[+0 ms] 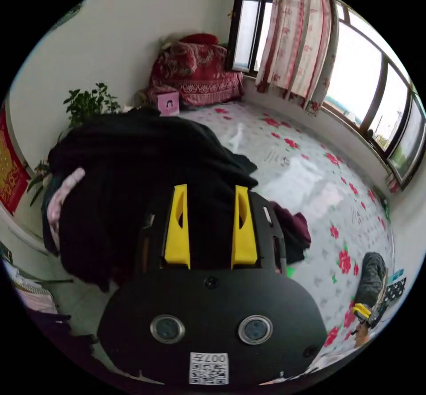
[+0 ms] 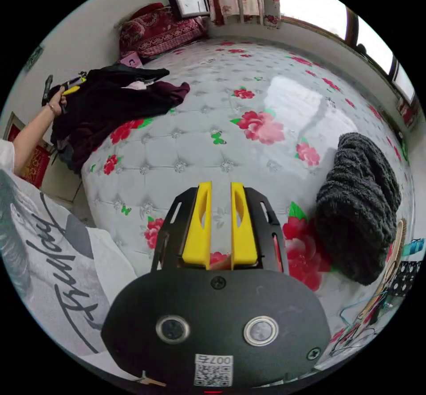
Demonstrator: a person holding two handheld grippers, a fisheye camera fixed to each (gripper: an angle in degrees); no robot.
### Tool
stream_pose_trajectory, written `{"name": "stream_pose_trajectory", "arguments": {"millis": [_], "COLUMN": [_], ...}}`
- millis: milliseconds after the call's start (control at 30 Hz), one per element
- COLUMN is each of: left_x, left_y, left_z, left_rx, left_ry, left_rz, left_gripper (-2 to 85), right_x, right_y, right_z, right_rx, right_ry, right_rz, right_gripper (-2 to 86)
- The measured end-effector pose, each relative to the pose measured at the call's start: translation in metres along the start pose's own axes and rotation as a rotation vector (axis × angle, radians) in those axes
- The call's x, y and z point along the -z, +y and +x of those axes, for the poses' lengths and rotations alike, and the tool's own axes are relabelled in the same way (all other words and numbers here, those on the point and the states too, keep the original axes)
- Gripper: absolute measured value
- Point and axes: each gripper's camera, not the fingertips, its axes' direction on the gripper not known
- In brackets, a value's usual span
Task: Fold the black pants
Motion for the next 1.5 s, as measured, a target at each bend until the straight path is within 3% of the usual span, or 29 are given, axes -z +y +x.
{"name": "stream_pose_trajectory", "arguments": {"millis": [200, 333, 467, 533, 700, 900, 1100, 1200, 1300, 1367, 1500], "left_x": [-0.048, -0.082, -0.057, -0.036, 0.040, 0.127, 0.159, 0.156, 0.150, 0.133, 0.116], "left_y": [-0.097, -0.113, -0.105, -0.099, -0.086, -0.049, 0.028, 0.081, 0.138, 0.192, 0.255], "left_z": [-0.019, -0.039, -0.053, -0.046, 0.004, 0.057, 0.171, 0.233, 0.293, 0.348, 0.385], "left_rx": [0.130, 0.269, 0.344, 0.307, 0.084, -0.091, -0.346, -0.419, -0.480, -0.542, -0.612], "left_ry": [-0.042, -0.130, 0.053, 0.101, 0.026, 0.157, 0.416, 0.600, 0.992, 1.233, 1.200], "left_rz": [-0.057, -0.161, -0.005, 0.065, 0.123, 0.163, 0.045, -0.068, -0.240, -0.474, -0.680], "left_gripper": [17.0, 10.3, 5.1, 4.8, 4.5, 4.4, 4.2, 4.3, 4.5, 4.7, 2.7], "right_x": [-0.008, -0.011, -0.025, -0.030, -0.036, -0.035, -0.017, -0.007, 0.006, 0.015, 0.036], "right_y": [-0.018, -0.016, 0.014, 0.023, 0.017, 0.009, -0.002, 0.007, 0.033, 0.054, 0.108], "right_z": [0.042, 0.084, 0.123, 0.138, 0.198, 0.264, 0.323, 0.305, 0.261, 0.228, 0.160], "right_rx": [-0.182, -0.367, -0.627, -0.691, -0.769, -0.824, -0.898, -0.848, -0.775, -0.713, -0.588], "right_ry": [0.158, 0.122, 0.129, 0.160, 0.236, 0.236, 0.222, 0.210, 0.152, 0.041, -0.172], "right_rz": [-0.015, -0.043, -0.057, -0.057, -0.055, 0.004, 0.036, 0.037, 0.079, 0.121, 0.145], "right_gripper": [7.4, 7.3, 7.2, 7.3, 7.9, 6.6, 7.2, 7.6, 7.9, 8.1, 8.5]}}
